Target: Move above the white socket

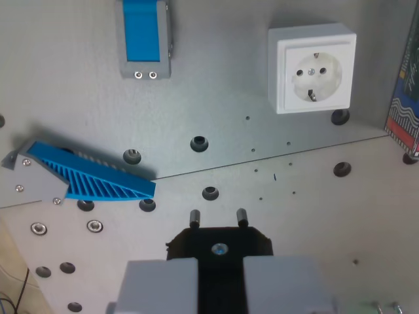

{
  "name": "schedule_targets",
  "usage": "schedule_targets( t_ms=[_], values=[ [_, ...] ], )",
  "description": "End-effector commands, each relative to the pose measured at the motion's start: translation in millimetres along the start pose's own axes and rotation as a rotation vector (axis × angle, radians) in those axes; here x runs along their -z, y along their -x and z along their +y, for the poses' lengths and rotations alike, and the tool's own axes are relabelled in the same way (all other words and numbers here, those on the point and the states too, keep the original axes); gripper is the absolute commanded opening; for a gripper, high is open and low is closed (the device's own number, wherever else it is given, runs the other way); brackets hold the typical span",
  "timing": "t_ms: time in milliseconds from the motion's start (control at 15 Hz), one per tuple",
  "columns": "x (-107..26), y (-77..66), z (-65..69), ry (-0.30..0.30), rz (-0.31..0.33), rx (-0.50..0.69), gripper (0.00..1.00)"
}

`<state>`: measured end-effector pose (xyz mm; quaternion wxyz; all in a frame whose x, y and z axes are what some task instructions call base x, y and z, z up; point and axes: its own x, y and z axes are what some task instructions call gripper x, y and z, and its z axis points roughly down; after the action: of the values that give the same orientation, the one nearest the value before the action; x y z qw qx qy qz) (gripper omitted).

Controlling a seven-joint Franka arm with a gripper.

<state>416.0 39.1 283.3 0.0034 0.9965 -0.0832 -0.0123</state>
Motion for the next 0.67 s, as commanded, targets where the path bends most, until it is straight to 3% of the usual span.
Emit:
schedule_targets(
  t_ms=[67,667],
  values=[
    [-16.6,0.2,10.5,-0.021,0.084,0.028,0.0],
    [-50.7,-0.5,27.1,-0.018,0.083,0.035,0.0]
  ],
)
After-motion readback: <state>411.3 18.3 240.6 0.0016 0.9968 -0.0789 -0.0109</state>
